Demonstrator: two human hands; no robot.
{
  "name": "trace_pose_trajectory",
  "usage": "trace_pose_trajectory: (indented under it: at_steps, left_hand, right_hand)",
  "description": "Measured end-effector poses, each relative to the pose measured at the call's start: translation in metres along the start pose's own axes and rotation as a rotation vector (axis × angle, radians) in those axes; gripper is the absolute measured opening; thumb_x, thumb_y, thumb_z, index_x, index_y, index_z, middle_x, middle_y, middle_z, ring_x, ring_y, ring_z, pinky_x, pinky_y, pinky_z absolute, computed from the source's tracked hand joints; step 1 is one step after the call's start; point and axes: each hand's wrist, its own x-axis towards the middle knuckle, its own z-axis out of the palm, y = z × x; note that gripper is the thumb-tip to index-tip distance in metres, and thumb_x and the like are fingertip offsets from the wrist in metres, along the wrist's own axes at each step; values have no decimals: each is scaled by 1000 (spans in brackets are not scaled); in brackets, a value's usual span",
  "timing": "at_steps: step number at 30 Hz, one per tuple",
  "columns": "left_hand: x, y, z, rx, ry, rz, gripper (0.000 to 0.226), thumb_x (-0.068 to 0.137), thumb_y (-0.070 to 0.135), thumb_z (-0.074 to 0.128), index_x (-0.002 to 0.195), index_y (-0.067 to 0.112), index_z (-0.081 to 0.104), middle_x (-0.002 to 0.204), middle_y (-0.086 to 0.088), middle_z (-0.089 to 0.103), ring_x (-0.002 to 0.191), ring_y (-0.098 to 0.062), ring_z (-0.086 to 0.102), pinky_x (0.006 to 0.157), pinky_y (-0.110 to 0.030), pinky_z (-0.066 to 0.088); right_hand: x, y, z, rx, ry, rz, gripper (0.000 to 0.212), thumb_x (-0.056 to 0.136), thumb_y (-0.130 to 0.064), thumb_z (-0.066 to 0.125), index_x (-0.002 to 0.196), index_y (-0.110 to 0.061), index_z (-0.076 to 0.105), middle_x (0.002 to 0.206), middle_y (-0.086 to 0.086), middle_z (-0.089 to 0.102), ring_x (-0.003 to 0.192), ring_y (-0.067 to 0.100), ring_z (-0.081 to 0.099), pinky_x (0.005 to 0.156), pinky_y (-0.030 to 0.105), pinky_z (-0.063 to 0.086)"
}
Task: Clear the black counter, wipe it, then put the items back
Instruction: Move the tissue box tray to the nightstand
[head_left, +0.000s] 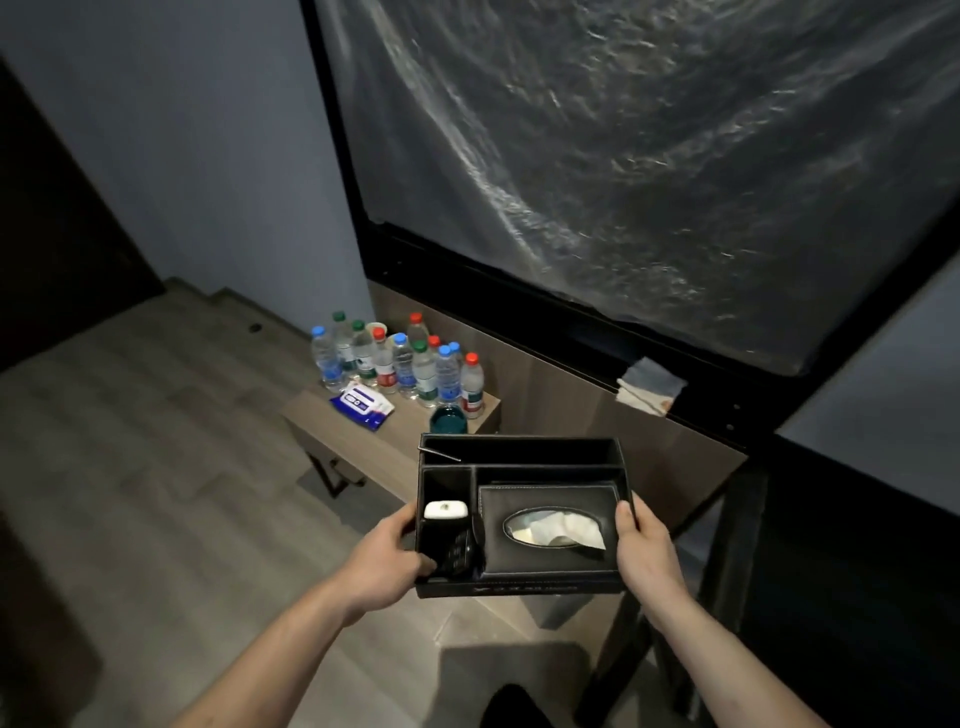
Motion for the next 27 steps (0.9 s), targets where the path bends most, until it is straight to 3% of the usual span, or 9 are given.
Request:
trace_pose_trajectory:
  at_steps: [3, 6, 9, 13, 18, 21, 25, 27]
  left_hand:
    - [14, -14, -20, -6, 39, -1, 81, 65, 8, 66, 134, 50, 57, 119, 15, 73, 113, -18, 69, 96, -47, 58]
    - [31, -21, -38, -26, 98, -24, 76, 70, 1, 66, 127, 49, 61, 116, 16, 74, 105, -21, 73, 93, -44, 60]
    - [50, -23, -57, -56, 124, -58, 73, 81, -13, 63, 129, 42, 60, 118, 17, 73, 94, -19, 76, 90, -39, 60]
    - [76, -25, -85, -74, 125, -105, 75, 82, -16, 60, 138, 33, 58, 123, 13, 72, 90, -22, 77, 90, -43, 59]
    - [115, -29, -118, -72, 160, -126, 76, 80, -18, 58, 142, 28, 58, 121, 12, 74, 92, -26, 77, 94, -48, 59]
    - [132, -32, -135, -78, 143, -144, 75, 81, -22, 57, 140, 25, 58, 117, 7, 76, 87, -22, 78, 85, -38, 60]
    - [162, -42, -167, -57, 118, -205, 71, 82, -25, 53, 138, 20, 56, 93, 18, 78, 71, -12, 75, 64, -19, 54]
    - [182, -50, -187, -47, 93, -216, 73, 82, -25, 52, 139, 20, 55, 88, 13, 79, 70, -12, 75, 62, -19, 54]
  right_hand:
    - [11, -13, 29, -33, -29, 14, 46, 110, -40, 39, 153, -25, 49, 152, 0, 55, 142, 27, 48, 120, 46, 34]
    - [24, -27, 57, -32, -76, 3, 46, 112, -33, 39, 155, -19, 47, 155, 1, 52, 145, 25, 44, 120, 39, 31]
    - [40, -38, 83, -47, -127, 39, 47, 112, -36, 36, 157, -23, 44, 158, 0, 48, 147, 26, 41, 122, 41, 30]
    - [61, -54, 112, -22, -168, 65, 48, 112, -34, 36, 158, -22, 42, 161, 1, 44, 149, 25, 38, 122, 39, 27]
    - [89, -69, 148, -74, -221, 90, 45, 112, -35, 36, 157, -31, 44, 154, 3, 53, 142, 30, 47, 117, 41, 35]
    - [99, -78, 169, -99, -227, 108, 45, 112, -34, 38, 156, -32, 45, 151, 3, 56, 140, 31, 49, 113, 40, 37]
    - [106, -80, 207, -115, -227, 129, 42, 110, -28, 45, 152, -30, 51, 147, 2, 61, 135, 29, 55, 107, 35, 42]
    - [107, -83, 228, -124, -215, 157, 43, 109, -27, 47, 151, -32, 51, 143, 1, 64, 131, 27, 58, 104, 33, 44]
